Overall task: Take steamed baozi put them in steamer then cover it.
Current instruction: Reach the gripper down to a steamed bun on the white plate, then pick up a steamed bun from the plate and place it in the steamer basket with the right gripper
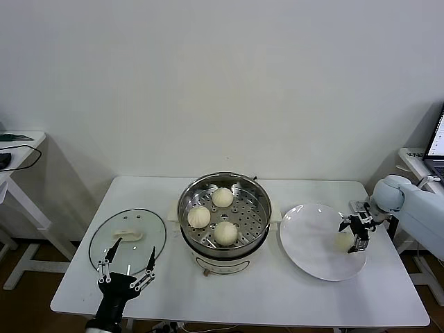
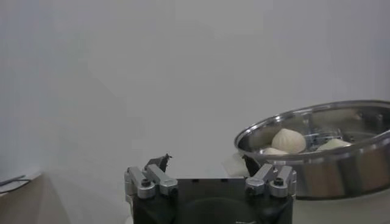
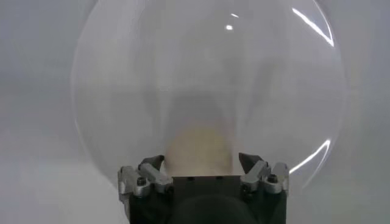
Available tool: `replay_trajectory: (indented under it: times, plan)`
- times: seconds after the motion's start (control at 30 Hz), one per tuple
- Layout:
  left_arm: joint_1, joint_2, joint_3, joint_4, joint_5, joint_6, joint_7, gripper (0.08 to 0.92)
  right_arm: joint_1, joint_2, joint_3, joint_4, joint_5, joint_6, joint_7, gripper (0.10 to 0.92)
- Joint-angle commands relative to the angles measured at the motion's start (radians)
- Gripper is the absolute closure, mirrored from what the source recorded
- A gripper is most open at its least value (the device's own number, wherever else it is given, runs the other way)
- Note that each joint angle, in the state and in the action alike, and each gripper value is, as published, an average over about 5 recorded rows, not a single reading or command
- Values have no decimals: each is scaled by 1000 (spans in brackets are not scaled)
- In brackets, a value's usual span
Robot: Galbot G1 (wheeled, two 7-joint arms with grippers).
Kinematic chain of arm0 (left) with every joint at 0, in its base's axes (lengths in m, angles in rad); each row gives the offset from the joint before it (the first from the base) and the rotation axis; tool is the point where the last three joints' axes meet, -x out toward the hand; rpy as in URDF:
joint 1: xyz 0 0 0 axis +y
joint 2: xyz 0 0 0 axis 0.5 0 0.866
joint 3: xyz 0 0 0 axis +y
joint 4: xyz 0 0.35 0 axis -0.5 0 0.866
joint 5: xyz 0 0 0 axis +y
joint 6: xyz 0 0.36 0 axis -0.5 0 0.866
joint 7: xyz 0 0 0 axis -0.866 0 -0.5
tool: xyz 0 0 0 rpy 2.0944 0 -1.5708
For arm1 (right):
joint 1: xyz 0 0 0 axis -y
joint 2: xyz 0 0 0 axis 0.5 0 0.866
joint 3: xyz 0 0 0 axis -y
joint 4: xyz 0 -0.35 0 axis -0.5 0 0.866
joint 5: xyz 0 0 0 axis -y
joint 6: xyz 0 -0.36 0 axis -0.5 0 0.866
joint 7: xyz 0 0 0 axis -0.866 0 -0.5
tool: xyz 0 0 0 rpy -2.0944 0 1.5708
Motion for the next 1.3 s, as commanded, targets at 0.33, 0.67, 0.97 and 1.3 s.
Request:
replay_trajectory:
  times: [0.33,0.67,0.97,1.3]
  plan:
    - [-25,12,-13,-5,-20,6,-1,177,387,34,-188,104,101,-15,-165,391]
    - [-29,8,-3,-10,-19,12,-1,177,814,300,-461,215,468,-128,-272,397]
    - [-21,6,-8,-18,-16,12,-3,177,797,490,-545,285,533,-206,-133,397]
    - [-21,4,-12,-13,-16,10,-5,177,650,547,-583,265,474,-250,-25,404]
